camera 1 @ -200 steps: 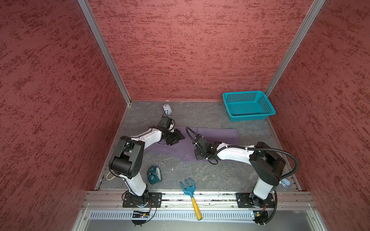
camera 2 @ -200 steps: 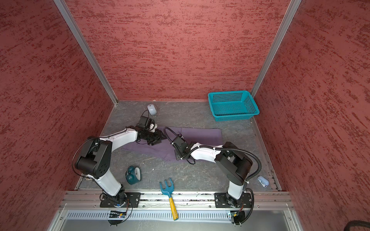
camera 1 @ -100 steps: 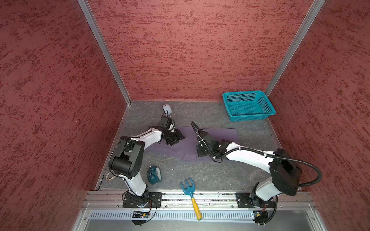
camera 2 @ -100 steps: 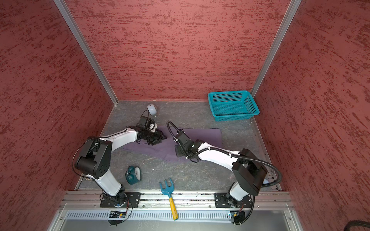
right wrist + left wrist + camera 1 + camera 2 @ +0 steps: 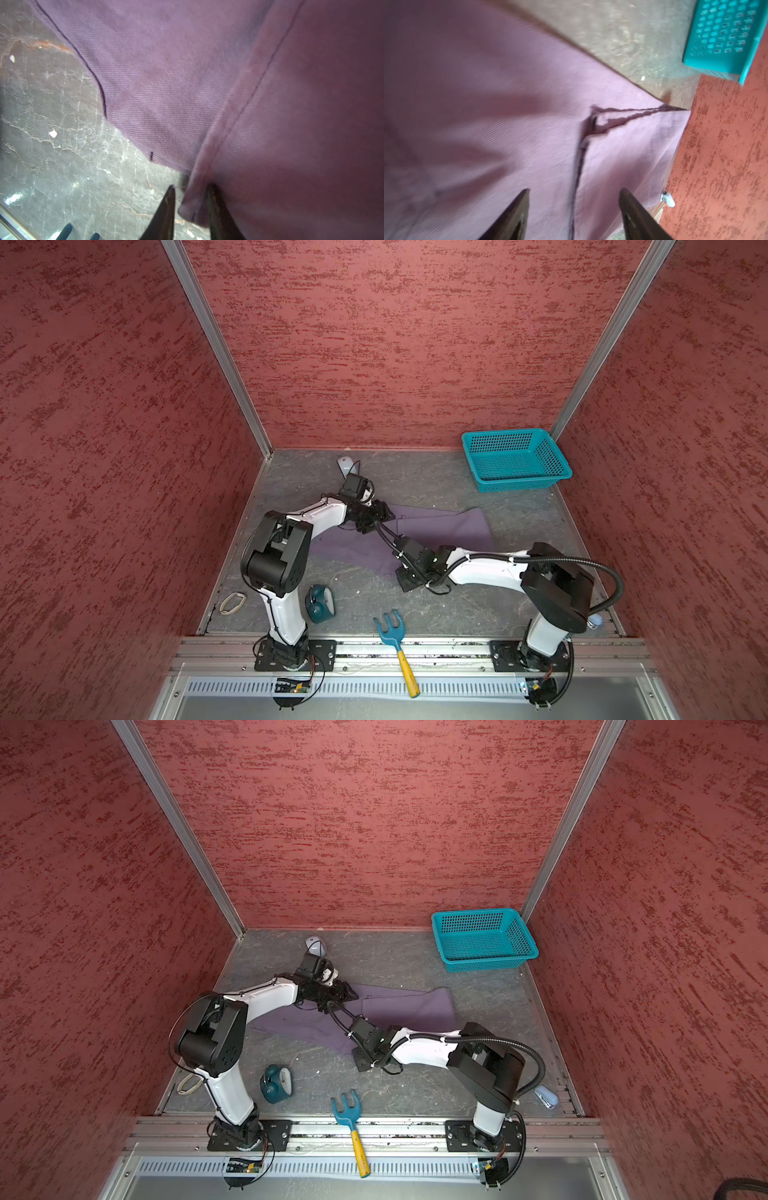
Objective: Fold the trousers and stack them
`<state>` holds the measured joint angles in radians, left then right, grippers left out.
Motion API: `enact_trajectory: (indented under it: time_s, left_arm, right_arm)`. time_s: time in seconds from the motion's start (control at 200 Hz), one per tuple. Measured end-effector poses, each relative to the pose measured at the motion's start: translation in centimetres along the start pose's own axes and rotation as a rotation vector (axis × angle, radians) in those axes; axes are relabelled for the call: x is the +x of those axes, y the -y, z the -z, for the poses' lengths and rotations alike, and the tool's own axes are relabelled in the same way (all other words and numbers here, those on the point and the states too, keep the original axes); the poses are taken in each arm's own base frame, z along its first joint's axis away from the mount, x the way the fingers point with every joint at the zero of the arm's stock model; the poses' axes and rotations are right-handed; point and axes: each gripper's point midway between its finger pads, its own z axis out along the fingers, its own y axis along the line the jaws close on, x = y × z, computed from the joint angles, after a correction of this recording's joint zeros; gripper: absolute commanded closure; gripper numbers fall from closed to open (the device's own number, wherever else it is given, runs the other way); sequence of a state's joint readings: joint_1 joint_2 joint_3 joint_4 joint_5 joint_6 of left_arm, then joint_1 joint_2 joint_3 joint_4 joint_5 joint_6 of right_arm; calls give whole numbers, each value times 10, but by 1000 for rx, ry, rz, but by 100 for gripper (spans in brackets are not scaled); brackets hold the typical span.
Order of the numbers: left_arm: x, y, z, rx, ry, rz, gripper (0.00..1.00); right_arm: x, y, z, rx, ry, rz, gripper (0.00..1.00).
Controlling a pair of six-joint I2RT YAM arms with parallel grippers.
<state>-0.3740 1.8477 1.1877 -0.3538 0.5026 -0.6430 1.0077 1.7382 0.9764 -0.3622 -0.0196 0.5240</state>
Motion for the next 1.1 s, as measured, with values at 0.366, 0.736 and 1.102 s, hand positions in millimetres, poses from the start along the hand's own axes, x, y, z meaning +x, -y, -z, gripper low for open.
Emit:
enact_trajectory:
  time_s: [0.366, 0.736, 1.102]
  left_arm:
    - [13, 29, -12, -34, -16, -96, 29]
    - [14, 13, -51, -155, -47, -134, 37]
    - [11, 21, -65, -163, -52, -169, 73]
  right_arm:
    - [-25, 48, 88, -25, 225, -139, 52]
    - [-28, 151, 140, 37, 375, -466, 55]
    - [-9, 161, 122, 18, 300, -545, 56]
